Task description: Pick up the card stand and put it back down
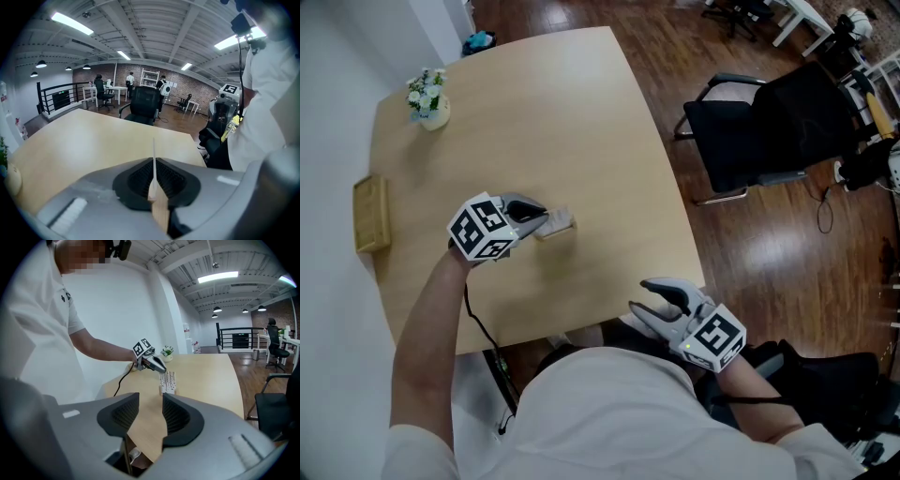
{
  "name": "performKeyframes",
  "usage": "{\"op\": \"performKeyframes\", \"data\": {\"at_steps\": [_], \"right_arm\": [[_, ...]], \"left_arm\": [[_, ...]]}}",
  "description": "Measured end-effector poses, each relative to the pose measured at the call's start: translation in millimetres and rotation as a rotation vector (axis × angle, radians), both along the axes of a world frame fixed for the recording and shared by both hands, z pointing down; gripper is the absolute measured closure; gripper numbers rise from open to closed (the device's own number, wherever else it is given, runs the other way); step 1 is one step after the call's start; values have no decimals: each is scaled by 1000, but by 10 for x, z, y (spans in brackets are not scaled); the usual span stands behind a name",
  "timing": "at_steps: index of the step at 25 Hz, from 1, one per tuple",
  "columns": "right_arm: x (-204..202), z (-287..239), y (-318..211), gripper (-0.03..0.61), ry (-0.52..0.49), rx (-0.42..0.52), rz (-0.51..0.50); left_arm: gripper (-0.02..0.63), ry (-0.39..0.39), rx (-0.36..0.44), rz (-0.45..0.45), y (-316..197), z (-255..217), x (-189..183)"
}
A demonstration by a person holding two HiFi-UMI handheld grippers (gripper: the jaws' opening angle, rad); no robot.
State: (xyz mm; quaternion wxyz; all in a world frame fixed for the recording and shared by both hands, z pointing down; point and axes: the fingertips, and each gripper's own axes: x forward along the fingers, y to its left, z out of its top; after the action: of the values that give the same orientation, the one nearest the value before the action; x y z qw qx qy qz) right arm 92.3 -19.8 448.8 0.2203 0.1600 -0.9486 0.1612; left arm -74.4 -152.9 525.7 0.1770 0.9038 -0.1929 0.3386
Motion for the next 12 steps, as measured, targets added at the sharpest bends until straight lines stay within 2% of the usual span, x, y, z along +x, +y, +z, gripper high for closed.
{"op": "performKeyframes", "data": {"at_steps": [12], "right_arm": [[-10, -28, 6, 416, -6, 7, -6]], "left_arm": [[597, 22, 31, 30, -4, -287, 36]]}}
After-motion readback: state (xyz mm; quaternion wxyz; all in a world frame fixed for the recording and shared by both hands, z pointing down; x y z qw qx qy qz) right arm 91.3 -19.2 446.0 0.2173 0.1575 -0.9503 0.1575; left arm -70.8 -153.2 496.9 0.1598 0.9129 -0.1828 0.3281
